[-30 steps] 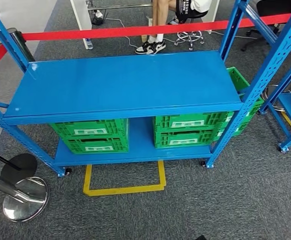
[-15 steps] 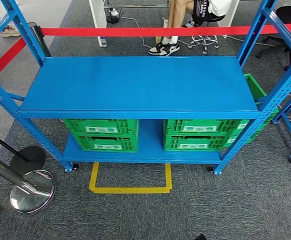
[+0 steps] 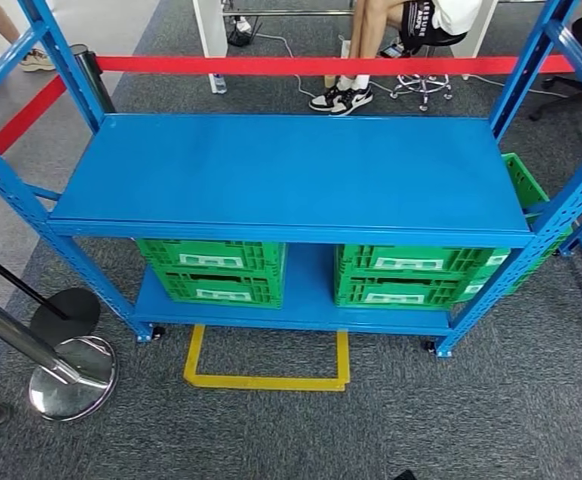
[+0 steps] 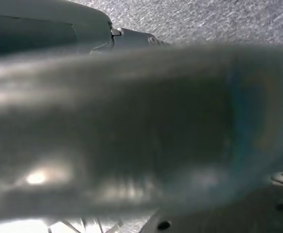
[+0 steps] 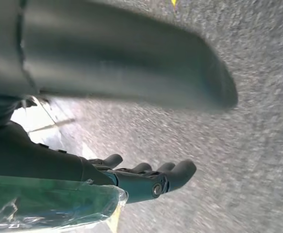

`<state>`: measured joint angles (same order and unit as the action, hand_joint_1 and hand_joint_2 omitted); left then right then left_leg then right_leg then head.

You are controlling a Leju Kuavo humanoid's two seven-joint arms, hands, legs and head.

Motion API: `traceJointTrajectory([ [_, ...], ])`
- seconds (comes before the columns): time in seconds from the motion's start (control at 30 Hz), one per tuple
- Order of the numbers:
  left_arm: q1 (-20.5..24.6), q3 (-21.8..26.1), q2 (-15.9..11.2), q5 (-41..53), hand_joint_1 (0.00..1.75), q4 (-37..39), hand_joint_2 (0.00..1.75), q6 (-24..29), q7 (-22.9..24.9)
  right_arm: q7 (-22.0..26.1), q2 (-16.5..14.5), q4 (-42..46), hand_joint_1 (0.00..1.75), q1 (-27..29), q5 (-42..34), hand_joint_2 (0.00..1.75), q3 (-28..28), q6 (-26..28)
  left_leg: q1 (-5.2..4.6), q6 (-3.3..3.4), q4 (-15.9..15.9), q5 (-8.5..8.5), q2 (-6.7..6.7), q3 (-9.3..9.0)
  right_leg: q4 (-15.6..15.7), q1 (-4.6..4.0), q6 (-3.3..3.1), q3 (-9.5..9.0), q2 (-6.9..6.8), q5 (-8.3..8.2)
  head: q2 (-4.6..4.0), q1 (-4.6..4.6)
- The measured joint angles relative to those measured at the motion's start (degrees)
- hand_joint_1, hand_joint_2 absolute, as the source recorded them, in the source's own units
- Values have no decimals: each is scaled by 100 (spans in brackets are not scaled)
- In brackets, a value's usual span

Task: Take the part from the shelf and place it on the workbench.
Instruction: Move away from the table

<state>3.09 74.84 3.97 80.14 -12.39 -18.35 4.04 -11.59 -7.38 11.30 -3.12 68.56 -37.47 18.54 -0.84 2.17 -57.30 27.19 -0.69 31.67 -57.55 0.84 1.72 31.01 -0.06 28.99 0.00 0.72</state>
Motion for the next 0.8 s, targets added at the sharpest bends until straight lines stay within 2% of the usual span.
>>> traceJointTrajectory([
  [0.17, -1, 0, 1, 12, 0, 0, 0, -11, 0, 85, 1, 0, 0, -6, 42, 0, -44, -31, 22, -31, 30, -7, 0, -17, -6, -37, -58, -6, -1, 20, 0, -2],
  [0.33, -8, 0, 2, 12, 0, 0, 0, -9, 0, 76, 1, 0, 0, -9, 98, 0, -65, 17, 36, -184, 63, -10, 0, -27, -11, -43, -75, -5, -3, 27, 0, -3],
  [0.53, -8, 0, 5, 18, 0, 0, 0, -9, 0, 26, 1, 0, 0, -10, 107, 0, -92, 22, 29, -202, 63, -7, 0, -26, -9, -32, -76, -9, -3, 27, 0, -6],
  [0.57, -8, 0, 5, 19, 0, 0, 44, -9, 0, 25, 1, 0, 0, -10, 106, 0, -93, 21, 25, -202, 63, -7, 0, -25, -8, -28, -75, -10, -3, 27, 0, -6],
  [0.67, -8, 0, 4, 19, 0, 0, 175, -9, 0, 25, 1, 0, 0, -10, 96, 131, -100, 20, 15, -200, 62, -6, 0, -25, -6, -19, -73, -11, -3, 25, 0, -6],
  [0.7, -8, -1, 4, 19, 0, 0, 175, -9, 0, 26, 1, 0, 0, -9, 80, 175, -106, 16, 13, -200, 62, -6, 0, -25, -6, -17, -72, -12, -3, 24, 0, -6],
  [0.8, -28, -106, -9, -100, 0, 0, 175, 16, -2, 55, 2, 4, 0, 4, -83, 175, -109, -19, 10, -199, 60, -5, 0, -25, -2, -13, -70, -13, -3, 23, 0, -6],
])
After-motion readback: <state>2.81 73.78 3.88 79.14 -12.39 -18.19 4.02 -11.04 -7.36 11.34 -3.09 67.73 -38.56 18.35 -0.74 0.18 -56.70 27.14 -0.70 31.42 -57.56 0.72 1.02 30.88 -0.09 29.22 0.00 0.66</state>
